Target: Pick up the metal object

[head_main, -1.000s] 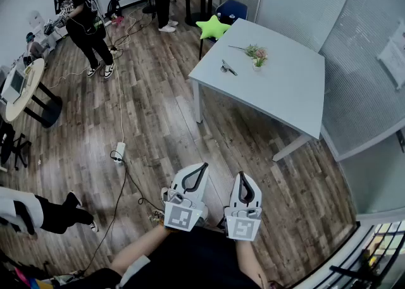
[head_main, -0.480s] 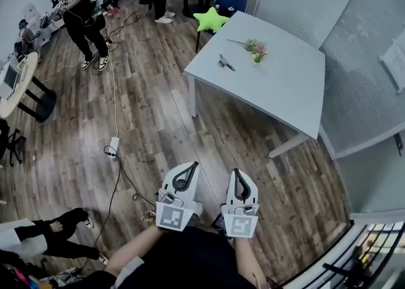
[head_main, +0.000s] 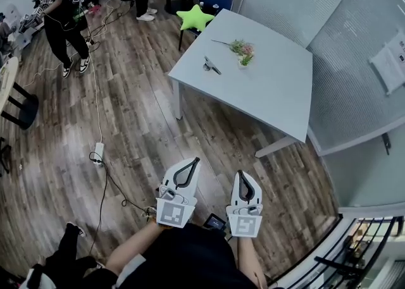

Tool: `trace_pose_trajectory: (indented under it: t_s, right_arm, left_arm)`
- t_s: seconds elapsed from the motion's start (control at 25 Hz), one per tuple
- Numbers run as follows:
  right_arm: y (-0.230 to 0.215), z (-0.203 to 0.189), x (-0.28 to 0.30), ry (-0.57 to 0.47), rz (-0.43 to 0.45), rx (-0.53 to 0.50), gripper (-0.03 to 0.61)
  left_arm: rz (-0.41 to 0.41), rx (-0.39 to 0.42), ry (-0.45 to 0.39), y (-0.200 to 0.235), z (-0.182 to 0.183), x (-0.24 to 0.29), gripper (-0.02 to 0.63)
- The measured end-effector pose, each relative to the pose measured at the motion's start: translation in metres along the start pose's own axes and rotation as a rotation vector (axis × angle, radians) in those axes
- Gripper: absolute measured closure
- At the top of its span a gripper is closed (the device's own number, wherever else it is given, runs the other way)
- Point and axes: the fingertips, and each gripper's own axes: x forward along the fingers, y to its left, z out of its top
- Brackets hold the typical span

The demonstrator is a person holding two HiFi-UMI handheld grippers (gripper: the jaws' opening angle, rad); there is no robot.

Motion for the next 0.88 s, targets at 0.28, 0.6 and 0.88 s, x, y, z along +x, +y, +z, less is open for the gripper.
trace_pose_trajectory:
  t_s: [0.28, 0.6, 0.88]
  right_arm:
    - [-0.014, -0.01, 0.047, 0.07, 0.02, 0.0, 0.578]
    - [-0.008, 0.002, 0.126, 0.048, 0.035, 0.044, 0.578]
    - [-0.022, 0.002, 0.198, 0.063, 0.001, 0.134, 0.578]
  left_arm:
    - [-0.001, -0.004, 0.016, 0.041, -0.008, 0.042, 0.612]
    - [0.028, -0.012, 0.032, 0.114, -0.019, 0.08, 0.612]
    - [0.068, -0.042, 0.036, 0.184, -0.034, 0.114, 0.614]
